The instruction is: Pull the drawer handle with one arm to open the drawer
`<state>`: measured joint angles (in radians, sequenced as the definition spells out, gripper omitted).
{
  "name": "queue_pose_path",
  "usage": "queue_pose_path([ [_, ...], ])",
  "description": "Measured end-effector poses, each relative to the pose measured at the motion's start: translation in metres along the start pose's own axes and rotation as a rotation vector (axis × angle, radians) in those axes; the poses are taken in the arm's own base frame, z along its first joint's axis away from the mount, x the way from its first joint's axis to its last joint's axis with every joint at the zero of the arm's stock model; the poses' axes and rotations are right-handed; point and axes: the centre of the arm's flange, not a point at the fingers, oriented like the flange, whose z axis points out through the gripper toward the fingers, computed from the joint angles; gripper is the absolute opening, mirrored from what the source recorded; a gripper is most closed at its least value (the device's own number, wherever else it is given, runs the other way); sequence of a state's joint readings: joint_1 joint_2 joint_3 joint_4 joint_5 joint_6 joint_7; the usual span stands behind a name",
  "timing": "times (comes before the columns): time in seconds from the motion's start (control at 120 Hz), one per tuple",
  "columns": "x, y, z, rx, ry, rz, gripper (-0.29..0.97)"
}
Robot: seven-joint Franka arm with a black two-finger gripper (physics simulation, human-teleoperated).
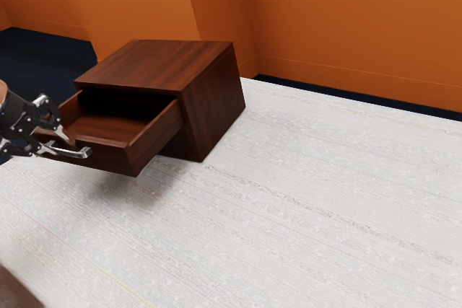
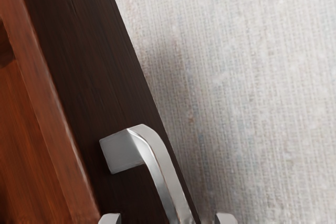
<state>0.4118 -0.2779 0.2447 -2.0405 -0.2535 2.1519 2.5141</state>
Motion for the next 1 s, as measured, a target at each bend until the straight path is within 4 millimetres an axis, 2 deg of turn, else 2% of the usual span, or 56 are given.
queue_pose_path([
  [0.058, 0.003, -0.003, -0.019, 0.02, -0.009, 0.007, 0.19],
  [0.15, 0.004, -0.018, -0.034, 0.02, -0.001, 0.02, 0.25],
  [0.2, 0.013, -0.05, -0.035, -0.016, -0.003, 0.07, 0.3],
  [0.242, 0.028, -0.089, -0.038, -0.054, -0.013, 0.131, 0.35],
  [0.275, 0.041, -0.112, -0.04, -0.081, -0.013, 0.16, 0.38],
  [0.367, 0.06, -0.146, -0.04, -0.159, 0.0, 0.155, 0.48],
  [0.417, 0.071, -0.159, -0.038, -0.209, 0.006, 0.132, 0.53],
  [0.683, 0.163, -0.184, -0.022, -0.396, 0.033, -0.074, 0.64],
  [0.783, 0.19, -0.19, -0.022, -0.421, 0.029, -0.163, 0.65],
  [0.883, 0.198, -0.19, -0.021, -0.439, 0.015, -0.263, 0.66],
  [1.0, 0.184, -0.183, -0.021, -0.455, -0.014, -0.402, 0.67],
])
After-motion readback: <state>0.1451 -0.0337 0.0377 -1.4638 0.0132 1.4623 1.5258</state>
